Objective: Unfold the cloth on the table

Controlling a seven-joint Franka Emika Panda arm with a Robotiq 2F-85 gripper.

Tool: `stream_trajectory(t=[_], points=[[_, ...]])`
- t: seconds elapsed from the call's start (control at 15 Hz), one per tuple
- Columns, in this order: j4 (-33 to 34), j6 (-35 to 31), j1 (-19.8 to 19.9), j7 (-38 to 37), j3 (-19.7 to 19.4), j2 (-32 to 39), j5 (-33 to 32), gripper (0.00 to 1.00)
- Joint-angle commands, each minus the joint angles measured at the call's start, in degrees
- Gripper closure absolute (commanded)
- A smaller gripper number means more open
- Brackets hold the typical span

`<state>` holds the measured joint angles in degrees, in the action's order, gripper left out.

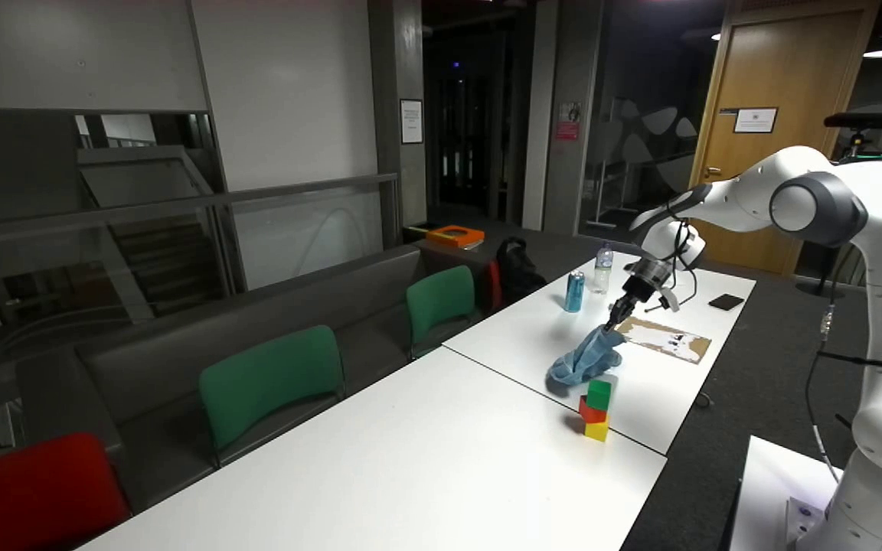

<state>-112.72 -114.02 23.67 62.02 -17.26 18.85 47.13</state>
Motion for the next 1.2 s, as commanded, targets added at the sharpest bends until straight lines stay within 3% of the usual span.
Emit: stream_trajectory(t=[0.0, 0.4, 0.6, 0.8, 0.87, 1.13], points=[[-2.7, -1.8, -1.3, -4.6, 0.8, -3.6, -2.2, 0.99], [-2.8, -2.7, -5.2, -16.7, 2.4, -7.8, -8.7, 0.99], [-0.5, 2.2, -7.2, -30.4, 2.9, -8.4, -15.4, 0.99], [-2.3, -5.6, -8.3, -41.8, 3.9, -10.5, -16.0, 0.99], [-2.2, -3.8, -8.7, -45.0, 3.9, -11.2, -18.6, 0.99], [-5.5, -13.2, -10.2, -59.0, 4.0, -14.3, -23.1, 0.99]])
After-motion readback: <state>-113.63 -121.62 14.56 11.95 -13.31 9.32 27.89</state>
